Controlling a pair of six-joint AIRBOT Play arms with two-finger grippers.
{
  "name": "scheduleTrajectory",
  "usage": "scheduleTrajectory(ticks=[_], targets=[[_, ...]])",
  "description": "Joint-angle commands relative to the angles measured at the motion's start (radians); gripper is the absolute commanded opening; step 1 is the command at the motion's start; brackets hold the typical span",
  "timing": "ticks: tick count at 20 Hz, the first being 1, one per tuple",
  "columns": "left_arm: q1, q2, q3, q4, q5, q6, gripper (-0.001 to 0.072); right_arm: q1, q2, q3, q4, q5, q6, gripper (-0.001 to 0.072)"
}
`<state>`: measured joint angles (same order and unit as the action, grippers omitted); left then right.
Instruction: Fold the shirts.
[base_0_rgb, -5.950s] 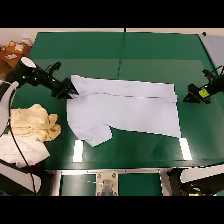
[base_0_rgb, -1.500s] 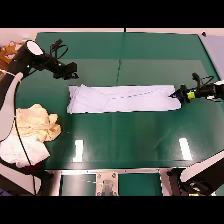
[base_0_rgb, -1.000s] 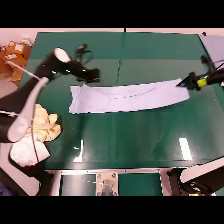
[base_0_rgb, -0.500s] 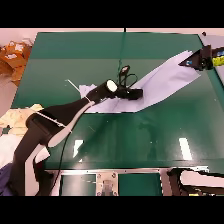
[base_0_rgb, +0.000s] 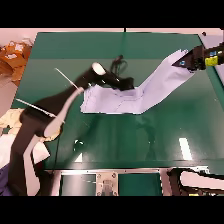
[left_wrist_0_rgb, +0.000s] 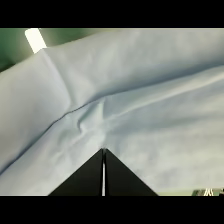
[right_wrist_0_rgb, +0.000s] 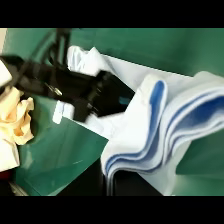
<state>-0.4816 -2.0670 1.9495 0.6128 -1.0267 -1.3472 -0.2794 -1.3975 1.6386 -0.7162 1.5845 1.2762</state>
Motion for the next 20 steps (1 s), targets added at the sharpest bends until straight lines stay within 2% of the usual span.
scheduleTrajectory(ticks=[1, 5, 9, 12, 13, 14, 15, 17, 18, 20], targets=[[0.189, 0.023, 0.151, 0.142, -0.401, -0.073, 0.0024, 0.076, 0.000, -0.005, 0.002, -0.053, 0.037, 0.0015], [0.418, 0.112, 0.141, 0.151, -0.530, -0.095, 0.0024, 0.278, -0.011, -0.080, 0.002, -0.225, 0.100, 0.0016], [0.586, 0.148, 0.142, 0.133, -0.576, -0.090, 0.0024, 0.552, -0.082, -0.138, 0.003, -0.493, 0.166, 0.0015], [0.657, 0.148, 0.142, 0.135, -0.590, -0.050, 0.0024, 0.760, -0.197, -0.138, 0.003, -0.747, 0.194, 0.0022], [0.670, 0.148, 0.142, 0.135, -0.590, -0.043, 0.0024, 0.822, -0.253, -0.138, 0.003, -0.835, 0.194, 0.0223], [0.680, 0.148, 0.142, 0.135, -0.590, -0.032, 0.0024, 0.875, -0.307, -0.137, 0.020, -0.917, 0.194, 0.0543], [0.683, 0.148, 0.142, 0.137, -0.590, -0.027, 0.0024, 0.911, -0.352, -0.134, 0.048, -0.974, 0.194, 0.0579], [0.683, 0.148, 0.142, 0.136, -0.592, -0.013, 0.0024, 0.922, -0.391, -0.122, 0.053, -1.007, 0.194, 0.0578], [0.683, 0.148, 0.142, 0.136, -0.591, -0.013, 0.0024, 0.894, -0.382, -0.120, 0.050, -0.977, 0.194, 0.0578], [0.683, 0.148, 0.142, 0.136, -0.591, -0.013, 0.0024, 0.777, -0.333, -0.120, 0.014, -0.820, 0.194, 0.0577]])
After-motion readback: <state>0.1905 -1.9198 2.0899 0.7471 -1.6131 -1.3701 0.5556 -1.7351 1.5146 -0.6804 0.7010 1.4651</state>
